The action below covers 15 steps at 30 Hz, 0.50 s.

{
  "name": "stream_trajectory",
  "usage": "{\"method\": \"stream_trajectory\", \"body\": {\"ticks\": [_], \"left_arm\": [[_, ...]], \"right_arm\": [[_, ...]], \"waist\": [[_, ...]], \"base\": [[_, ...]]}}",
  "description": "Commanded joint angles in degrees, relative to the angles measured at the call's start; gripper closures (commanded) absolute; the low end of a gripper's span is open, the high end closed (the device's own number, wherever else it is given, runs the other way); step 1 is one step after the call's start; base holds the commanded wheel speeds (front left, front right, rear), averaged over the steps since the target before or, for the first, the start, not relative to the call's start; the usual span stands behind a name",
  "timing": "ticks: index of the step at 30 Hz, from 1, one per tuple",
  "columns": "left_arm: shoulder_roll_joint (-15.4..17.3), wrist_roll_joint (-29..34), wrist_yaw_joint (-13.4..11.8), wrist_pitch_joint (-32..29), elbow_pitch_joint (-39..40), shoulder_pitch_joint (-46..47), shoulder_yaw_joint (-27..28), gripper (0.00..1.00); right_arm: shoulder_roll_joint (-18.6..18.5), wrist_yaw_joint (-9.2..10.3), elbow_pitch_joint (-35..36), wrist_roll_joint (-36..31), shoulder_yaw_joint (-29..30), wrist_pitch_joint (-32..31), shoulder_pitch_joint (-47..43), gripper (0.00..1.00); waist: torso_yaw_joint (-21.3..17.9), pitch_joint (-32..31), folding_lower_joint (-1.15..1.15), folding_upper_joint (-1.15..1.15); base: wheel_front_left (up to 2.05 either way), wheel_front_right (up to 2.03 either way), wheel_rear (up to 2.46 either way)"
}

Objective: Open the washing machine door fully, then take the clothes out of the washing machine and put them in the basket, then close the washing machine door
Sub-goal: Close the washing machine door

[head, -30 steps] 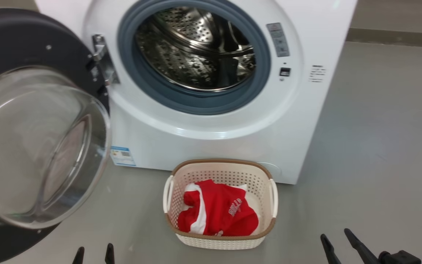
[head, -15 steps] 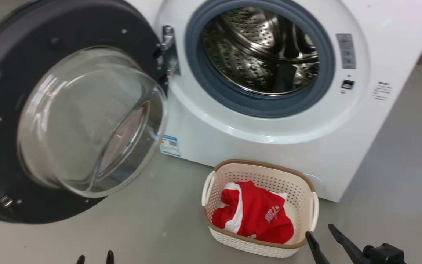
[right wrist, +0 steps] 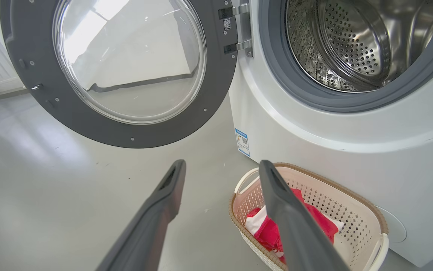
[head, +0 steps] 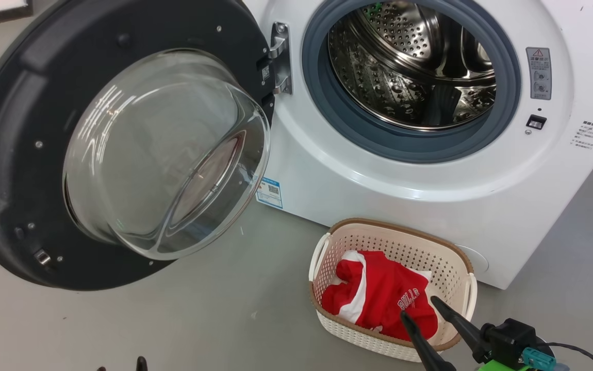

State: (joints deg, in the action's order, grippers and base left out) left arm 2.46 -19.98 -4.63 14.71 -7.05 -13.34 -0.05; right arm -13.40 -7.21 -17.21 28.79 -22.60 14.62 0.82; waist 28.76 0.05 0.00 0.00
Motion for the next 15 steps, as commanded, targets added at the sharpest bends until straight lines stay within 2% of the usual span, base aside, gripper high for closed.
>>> {"method": "stream_trajectory", "body": {"ticks": [1,7,8,9,10,15], "left_arm": [[0.42,-0.52,-0.62,0.29,1.88,0.23,1.77,0.00],[0.42,-1.30,-0.74,0.29,3.14,-0.04,1.60,0.00],[0.42,-1.28,-0.57,0.29,3.55,0.12,1.69,0.54],[0.42,-1.89,-0.29,0.29,4.25,0.42,1.98,0.96],[0.42,-2.81,0.05,0.29,5.01,0.74,2.43,1.00],[0.42,-2.65,3.66,0.29,12.03,4.18,7.62,1.00]], "right_arm": [[-0.97,-0.28,0.93,0.90,-1.23,0.38,2.20,0.00],[-1.19,-0.28,0.58,1.48,-1.81,0.38,2.38,0.00],[-1.17,-0.28,0.58,1.52,-1.78,0.38,2.26,0.00],[-1.12,-0.28,0.60,1.53,-1.70,0.38,2.11,0.00],[-1.05,-0.28,0.61,1.53,-1.55,0.38,1.93,0.00],[-0.61,-0.28,0.80,1.35,-0.66,0.38,0.92,0.00]], "waist": [[0.14,0.14,0.00,0.00],[0.09,0.03,0.00,0.00],[0.05,-0.01,0.00,0.00],[0.03,-0.04,0.00,0.00],[-0.01,-0.06,0.00,0.00],[-0.09,0.00,0.00,0.00]], "base": [[0.00,0.00,0.00],[0.00,0.00,0.00],[0.00,0.00,0.00],[0.00,0.00,0.00],[0.00,0.00,0.00],[0.00,0.00,0.00]]}}
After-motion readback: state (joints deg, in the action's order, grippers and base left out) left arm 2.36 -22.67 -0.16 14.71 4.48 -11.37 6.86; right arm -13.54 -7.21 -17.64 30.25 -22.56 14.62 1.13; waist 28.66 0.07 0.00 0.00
